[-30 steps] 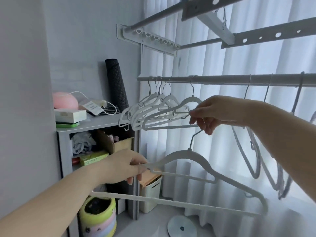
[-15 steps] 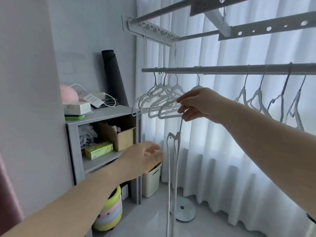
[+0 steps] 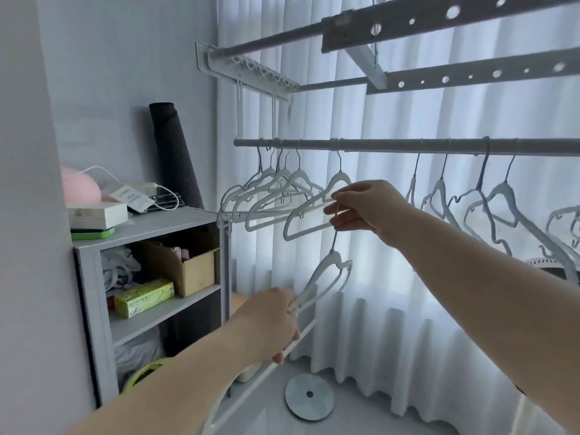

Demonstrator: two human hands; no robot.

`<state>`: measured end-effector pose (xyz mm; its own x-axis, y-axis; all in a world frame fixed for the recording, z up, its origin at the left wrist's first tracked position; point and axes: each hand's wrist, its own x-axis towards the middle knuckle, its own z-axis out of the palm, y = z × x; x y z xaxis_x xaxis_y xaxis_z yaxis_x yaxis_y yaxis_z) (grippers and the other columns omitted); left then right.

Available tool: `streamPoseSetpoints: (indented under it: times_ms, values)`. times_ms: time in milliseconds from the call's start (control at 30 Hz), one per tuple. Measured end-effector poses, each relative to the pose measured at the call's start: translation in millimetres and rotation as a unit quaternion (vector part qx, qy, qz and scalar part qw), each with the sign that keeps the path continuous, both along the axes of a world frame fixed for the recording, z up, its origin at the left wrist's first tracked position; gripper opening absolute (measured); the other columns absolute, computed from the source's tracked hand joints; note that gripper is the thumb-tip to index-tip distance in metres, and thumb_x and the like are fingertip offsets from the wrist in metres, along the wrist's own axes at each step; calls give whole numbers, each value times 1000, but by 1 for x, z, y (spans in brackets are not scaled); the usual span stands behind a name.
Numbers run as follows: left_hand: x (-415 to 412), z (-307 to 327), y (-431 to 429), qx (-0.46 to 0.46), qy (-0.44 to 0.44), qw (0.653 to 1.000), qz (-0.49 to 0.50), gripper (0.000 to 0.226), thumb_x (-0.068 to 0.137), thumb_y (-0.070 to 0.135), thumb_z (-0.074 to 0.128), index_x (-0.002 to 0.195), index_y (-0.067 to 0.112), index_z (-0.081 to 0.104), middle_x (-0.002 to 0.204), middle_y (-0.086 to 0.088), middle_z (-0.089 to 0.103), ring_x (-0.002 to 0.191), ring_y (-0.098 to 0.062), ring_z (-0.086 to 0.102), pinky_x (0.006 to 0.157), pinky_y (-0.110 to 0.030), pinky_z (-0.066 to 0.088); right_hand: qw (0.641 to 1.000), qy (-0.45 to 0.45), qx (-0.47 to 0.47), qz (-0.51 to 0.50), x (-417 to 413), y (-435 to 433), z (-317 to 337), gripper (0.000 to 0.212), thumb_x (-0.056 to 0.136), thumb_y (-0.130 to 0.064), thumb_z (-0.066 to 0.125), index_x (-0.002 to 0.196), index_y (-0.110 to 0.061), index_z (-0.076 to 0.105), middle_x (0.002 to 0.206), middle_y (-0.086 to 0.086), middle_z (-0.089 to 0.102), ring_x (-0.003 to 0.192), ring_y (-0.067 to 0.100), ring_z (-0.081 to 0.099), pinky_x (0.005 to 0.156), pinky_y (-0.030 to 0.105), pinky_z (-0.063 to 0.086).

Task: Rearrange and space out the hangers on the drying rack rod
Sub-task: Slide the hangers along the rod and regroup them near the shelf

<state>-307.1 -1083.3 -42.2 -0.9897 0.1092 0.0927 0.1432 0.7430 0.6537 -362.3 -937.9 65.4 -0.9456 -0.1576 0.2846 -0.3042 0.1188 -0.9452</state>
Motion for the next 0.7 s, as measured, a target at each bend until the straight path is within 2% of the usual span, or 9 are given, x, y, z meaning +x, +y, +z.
streamPoseSetpoints:
  times_ms: [133,200,267,300,367,433,467,567,700]
  values:
    - [-28,6,5,-21,-18,1000,5,22,95,13,32,90,16,53,81,0,64,39,-8,49,33,-12,35,999,-4,47,-15,-20,16,1,20,94,-7,48,75,-10,54,70,6,62,35,9,59,46,21,54]
    - [-44,7,9,-14,-25,1000,2,24,95,13,31,92,14,54,84,-2,68,37,-9,49,35,-15,38,994,19,97,-45,-34,23,6,14,94,-9,47,82,-11,54,72,3,63,42,11,60,46,22,52]
    - [-61,11,14,2,-31,1000,-2,24,95,13,30,94,14,54,78,-1,67,35,-9,48,38,-17,39,983,62,147,-93,-53,31,13,10,93,-8,46,96,-10,55,78,5,64,47,11,59,49,21,48]
    - [-70,14,16,10,-33,999,-4,23,95,14,31,95,16,54,72,0,66,34,-8,47,38,-18,38,969,94,189,-126,-64,35,16,15,92,-8,46,102,-8,57,84,6,65,52,12,60,52,21,46]
    - [-89,23,21,14,-25,1000,-7,21,95,16,32,97,19,53,64,4,63,31,-7,45,38,-18,37,922,155,297,-193,-86,47,23,26,90,-9,46,111,-7,60,101,7,65,81,19,63,63,24,44]
    - [-108,35,26,4,-5,1000,-6,22,95,17,33,99,20,54,62,6,62,29,-5,44,37,-17,36,869,190,385,-244,-105,62,30,31,91,-12,46,119,-11,58,123,5,59,113,23,53,83,27,41]
    - [-118,41,29,-3,6,1000,-3,22,95,18,33,97,21,54,62,7,62,28,-4,43,38,-17,36,845,204,418,-262,-114,70,33,33,91,-14,46,122,-14,56,131,5,54,123,23,46,93,29,38]
    - [-146,60,42,-5,41,999,9,21,96,19,32,94,21,54,61,7,62,30,-5,44,39,-16,37,779,237,493,-307,-138,93,40,40,92,-18,47,132,-17,47,145,5,38,135,25,29,110,33,24]
    - [-179,84,60,-7,84,996,24,28,95,17,32,101,10,58,63,6,64,32,-6,48,38,-15,36,735,249,541,-323,-165,114,50,51,91,-20,48,140,-16,34,152,4,25,139,25,20,115,35,14]
